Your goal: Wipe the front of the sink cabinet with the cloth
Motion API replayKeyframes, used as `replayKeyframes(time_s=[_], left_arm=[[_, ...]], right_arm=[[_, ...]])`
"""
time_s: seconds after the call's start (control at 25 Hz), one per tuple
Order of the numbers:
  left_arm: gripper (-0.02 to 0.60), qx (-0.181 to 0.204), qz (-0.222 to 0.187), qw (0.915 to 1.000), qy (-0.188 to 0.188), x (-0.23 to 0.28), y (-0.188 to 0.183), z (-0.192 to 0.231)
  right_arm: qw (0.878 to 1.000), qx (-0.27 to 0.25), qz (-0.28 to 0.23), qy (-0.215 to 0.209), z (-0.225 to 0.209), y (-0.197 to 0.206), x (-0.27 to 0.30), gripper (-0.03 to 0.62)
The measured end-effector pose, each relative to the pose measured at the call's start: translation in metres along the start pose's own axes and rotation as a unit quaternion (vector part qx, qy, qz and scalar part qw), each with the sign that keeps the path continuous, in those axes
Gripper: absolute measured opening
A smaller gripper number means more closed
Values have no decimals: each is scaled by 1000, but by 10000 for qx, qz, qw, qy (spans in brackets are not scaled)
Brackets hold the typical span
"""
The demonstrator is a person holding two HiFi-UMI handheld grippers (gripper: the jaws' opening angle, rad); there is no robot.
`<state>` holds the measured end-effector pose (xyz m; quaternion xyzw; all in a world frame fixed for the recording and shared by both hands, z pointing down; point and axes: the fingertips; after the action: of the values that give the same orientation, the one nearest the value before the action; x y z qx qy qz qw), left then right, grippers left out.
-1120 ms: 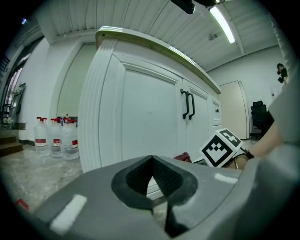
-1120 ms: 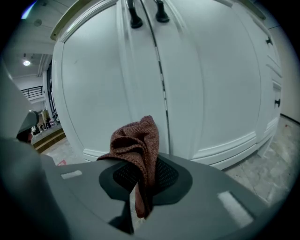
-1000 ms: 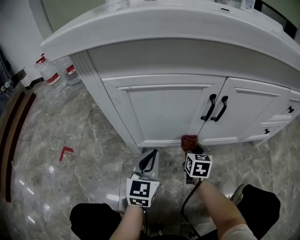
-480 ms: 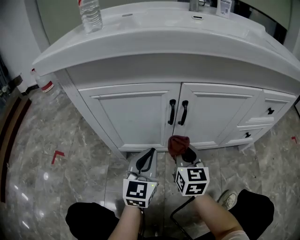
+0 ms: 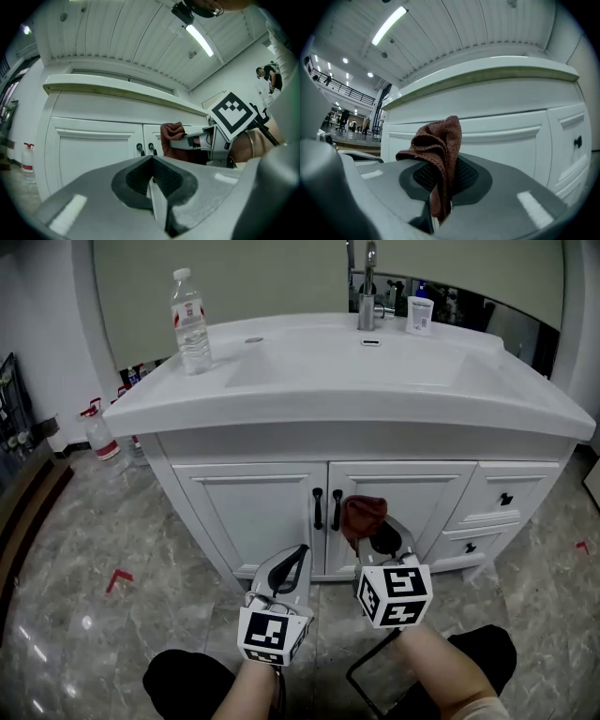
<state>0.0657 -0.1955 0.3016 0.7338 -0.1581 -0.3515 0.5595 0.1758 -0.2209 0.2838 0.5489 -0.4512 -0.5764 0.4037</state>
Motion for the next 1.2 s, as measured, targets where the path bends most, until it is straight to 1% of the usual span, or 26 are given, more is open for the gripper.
replayKeyframes(time_s=[0.16,0.24,0.32,0.48,0.6,0.76,0.92,1.0,1.2], left_arm=[[0,45,-178,9998,106,15,-17,-12],[0,15,-196,9998,106,19,-19,-16],[0,-76,-191,9998,34,23,-18,-19],[0,-208,-220,9995,3,29,-21,-27],[0,-226,-226,9995,66,35,-18,-37],[0,-267,-119,9994,201,47,-8,-56],[0,-169,-36,9992,350,55,-1,-73],[0,-179,-18,9993,339,58,2,-78],[0,-409,-84,9990,178,65,3,-83]], right_arm=[[9994,-184,-175,-252,5,-28,22,80],[9991,-172,-142,-353,8,-30,35,80],[9992,-114,-85,-368,5,-28,45,80],[9993,73,-58,-359,-8,-26,43,81],[9997,33,-36,-227,-24,-22,34,81],[10000,2,43,4,-60,-21,23,81],[9997,61,69,238,-97,-22,10,81],[9992,35,84,380,-116,-23,3,81],[9969,54,148,773,-164,-27,-15,81]])
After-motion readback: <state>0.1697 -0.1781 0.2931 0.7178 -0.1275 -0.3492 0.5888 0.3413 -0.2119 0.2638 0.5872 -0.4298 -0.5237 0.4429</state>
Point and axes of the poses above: the fingertips, and each gripper's own axes: x forward along the fingers, z to its left, y out of its underside, and after that the axes turned 14 degrees about -z, right-handed
